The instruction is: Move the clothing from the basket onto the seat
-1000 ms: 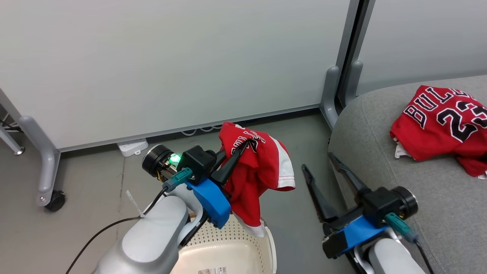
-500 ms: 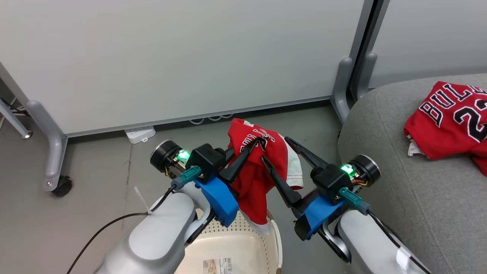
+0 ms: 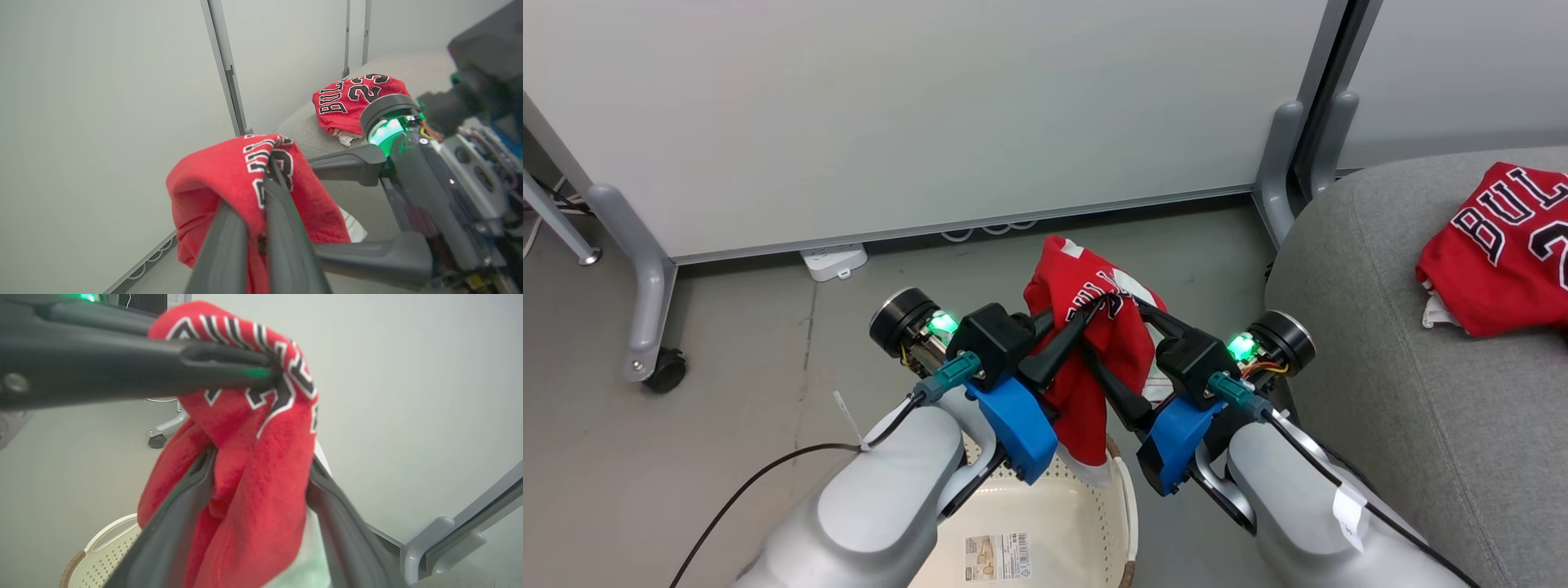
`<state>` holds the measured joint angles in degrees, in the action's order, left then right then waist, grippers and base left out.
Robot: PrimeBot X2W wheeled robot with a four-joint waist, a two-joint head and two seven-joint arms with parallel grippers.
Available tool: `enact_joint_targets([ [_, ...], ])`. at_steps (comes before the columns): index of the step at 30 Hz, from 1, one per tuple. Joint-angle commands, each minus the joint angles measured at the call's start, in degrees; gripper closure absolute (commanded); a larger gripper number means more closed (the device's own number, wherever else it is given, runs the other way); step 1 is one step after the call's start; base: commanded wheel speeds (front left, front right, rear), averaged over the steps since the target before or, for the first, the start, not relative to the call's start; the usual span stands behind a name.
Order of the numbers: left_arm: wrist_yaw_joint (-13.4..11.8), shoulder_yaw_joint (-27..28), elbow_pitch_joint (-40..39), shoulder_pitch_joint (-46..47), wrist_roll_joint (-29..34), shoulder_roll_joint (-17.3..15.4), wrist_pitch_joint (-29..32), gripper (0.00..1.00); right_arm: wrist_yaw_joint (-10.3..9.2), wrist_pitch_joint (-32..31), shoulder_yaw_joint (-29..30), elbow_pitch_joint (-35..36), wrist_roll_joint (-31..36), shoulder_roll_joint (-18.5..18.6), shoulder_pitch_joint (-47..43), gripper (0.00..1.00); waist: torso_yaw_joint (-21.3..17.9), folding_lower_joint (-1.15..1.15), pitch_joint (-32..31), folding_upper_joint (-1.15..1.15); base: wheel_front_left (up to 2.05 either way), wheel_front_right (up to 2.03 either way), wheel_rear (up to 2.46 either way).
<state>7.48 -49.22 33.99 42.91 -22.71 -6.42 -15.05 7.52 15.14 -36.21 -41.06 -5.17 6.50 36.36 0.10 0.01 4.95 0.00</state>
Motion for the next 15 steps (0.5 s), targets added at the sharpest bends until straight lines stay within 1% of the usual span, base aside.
enact_joint_targets([
  [1, -0.03, -0.11, -0.35, 0.73, -0.21, 0.02, -0.19, 1.0, -0.06, 0.0, -0.14, -0.39, -0.39, -0.28, 1.14, 0.0, 0.09, -0.01, 0.14, 0.0, 0.0, 0.0, 0.0],
  [3, -0.03, -0.21, -0.49, 0.84, -0.33, 0.08, -0.19, 1.0, -0.06, 0.0, -0.31, -1.26, -1.11, -0.58, 1.43, 0.0, 0.11, -0.01, 0.28, 0.0, 0.0, 0.0, 0.0],
  [4, -0.03, -0.22, -0.57, 0.87, -0.36, 0.08, -0.19, 1.0, -0.05, 0.0, -0.42, -1.58, -1.47, -0.76, 1.65, 0.6, 0.09, -0.01, 0.31, 0.0, 0.0, 0.0, 0.0],
  [5, -0.03, -0.22, -0.62, 0.9, -0.41, 0.06, -0.19, 1.0, -0.06, 0.0, -0.67, -1.9, -1.85, -0.95, 1.9, 1.0, 0.04, -0.01, 0.34, 0.0, 0.0, 0.0, 0.0],
  [15, -0.03, -0.58, -0.28, 0.85, -0.83, -0.2, -0.19, 1.0, -0.05, 0.0, -2.07, -3.25, -4.25, -1.35, 2.88, 1.0, -0.37, -0.01, 0.13, 0.0, 0.0, 0.0, 0.0],
])
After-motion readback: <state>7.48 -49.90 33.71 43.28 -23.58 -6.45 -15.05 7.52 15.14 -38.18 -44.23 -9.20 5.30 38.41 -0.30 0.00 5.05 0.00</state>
